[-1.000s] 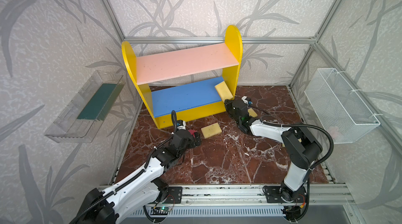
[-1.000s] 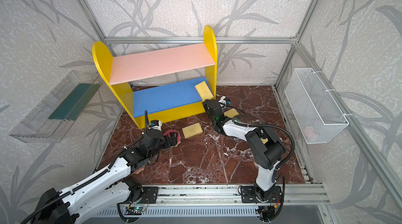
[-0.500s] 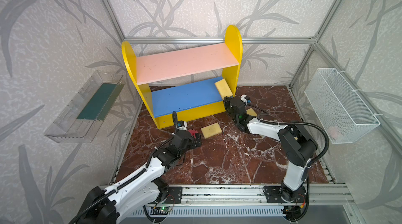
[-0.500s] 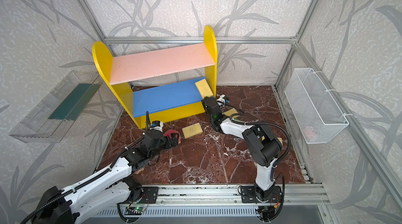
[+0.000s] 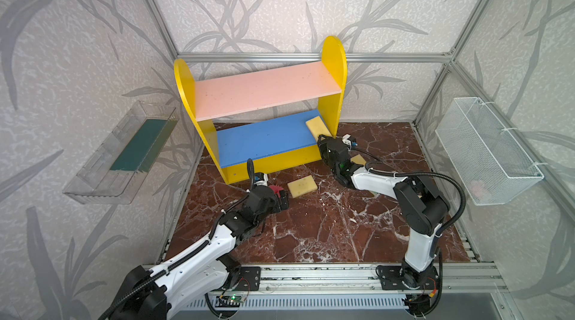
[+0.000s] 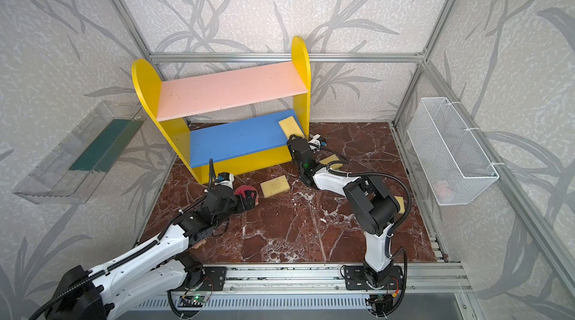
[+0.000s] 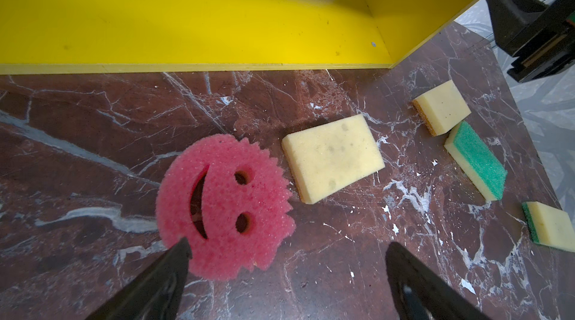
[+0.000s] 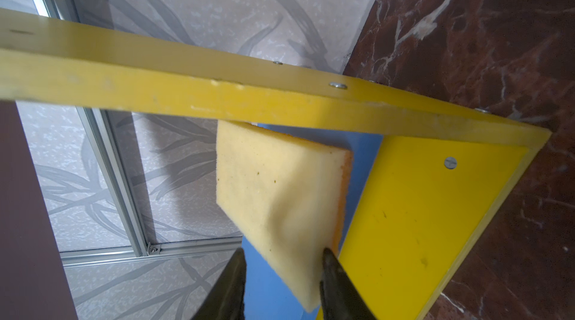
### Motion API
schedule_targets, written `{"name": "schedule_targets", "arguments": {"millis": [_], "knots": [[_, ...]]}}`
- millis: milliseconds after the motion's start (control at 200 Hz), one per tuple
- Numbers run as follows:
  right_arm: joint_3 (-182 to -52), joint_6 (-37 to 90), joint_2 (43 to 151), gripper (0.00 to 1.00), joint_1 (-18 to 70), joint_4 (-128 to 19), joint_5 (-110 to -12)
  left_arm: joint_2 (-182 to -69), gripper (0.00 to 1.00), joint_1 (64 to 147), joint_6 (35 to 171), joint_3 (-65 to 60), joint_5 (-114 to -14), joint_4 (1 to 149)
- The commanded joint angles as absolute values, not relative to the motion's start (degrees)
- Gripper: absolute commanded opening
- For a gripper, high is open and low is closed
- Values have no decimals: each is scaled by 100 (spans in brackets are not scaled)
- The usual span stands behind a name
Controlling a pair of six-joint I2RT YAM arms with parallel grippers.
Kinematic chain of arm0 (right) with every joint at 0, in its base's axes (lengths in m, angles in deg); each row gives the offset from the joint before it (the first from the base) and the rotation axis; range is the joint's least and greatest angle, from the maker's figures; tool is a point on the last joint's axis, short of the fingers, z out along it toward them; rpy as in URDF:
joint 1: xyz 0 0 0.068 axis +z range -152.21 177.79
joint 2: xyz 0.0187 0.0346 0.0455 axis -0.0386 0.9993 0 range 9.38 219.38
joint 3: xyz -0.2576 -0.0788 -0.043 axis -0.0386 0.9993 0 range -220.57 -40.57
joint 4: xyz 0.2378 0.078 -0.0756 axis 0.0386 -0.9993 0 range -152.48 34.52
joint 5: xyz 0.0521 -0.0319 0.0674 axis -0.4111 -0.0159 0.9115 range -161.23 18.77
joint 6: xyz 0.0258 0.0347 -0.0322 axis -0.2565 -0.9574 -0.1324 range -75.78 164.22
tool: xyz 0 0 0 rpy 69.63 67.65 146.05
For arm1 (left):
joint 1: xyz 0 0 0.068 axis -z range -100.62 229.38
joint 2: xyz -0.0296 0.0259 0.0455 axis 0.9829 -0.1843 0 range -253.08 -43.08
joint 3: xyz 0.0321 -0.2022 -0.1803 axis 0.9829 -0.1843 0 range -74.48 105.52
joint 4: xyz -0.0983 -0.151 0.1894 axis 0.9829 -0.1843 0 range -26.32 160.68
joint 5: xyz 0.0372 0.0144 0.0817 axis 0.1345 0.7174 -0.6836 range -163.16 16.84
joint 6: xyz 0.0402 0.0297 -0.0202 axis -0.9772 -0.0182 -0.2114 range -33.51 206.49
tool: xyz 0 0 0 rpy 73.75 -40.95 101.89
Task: Place and organize the cleaning sponges onto the shelf
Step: 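Lower the pale yellow sponge onto the blue shelf and open the right gripper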
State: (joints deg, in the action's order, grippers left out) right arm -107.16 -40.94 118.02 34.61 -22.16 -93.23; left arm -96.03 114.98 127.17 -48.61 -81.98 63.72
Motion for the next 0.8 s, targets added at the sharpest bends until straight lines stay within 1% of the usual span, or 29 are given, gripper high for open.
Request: {"name": "schedule_targets", "arguments": {"millis": [0, 125, 450, 645, 795], "knots": [[-10885, -3905, 11894, 41, 3497, -1996, -9357, -9568, 99, 11475, 12712, -4886, -8245, 6347], [-10948, -3768, 11941, 42, 3497, -1780, -9297, -9530, 99, 11477, 12700, -4888, -8261, 6305], [-11157, -3411, 11963, 43, 3457, -1837, -9042, -9610, 99, 11476, 12648, -4820, -8240, 6304], [-11134, -3350, 11992, 52, 3385, -1932, -8719, -9606, 99, 11474, 12598, -4707, -8279, 6208], [-11026, -3367, 11969, 53, 3313, -2135, -8541, -9629, 99, 11472, 12595, -4635, -8284, 6189]]}}
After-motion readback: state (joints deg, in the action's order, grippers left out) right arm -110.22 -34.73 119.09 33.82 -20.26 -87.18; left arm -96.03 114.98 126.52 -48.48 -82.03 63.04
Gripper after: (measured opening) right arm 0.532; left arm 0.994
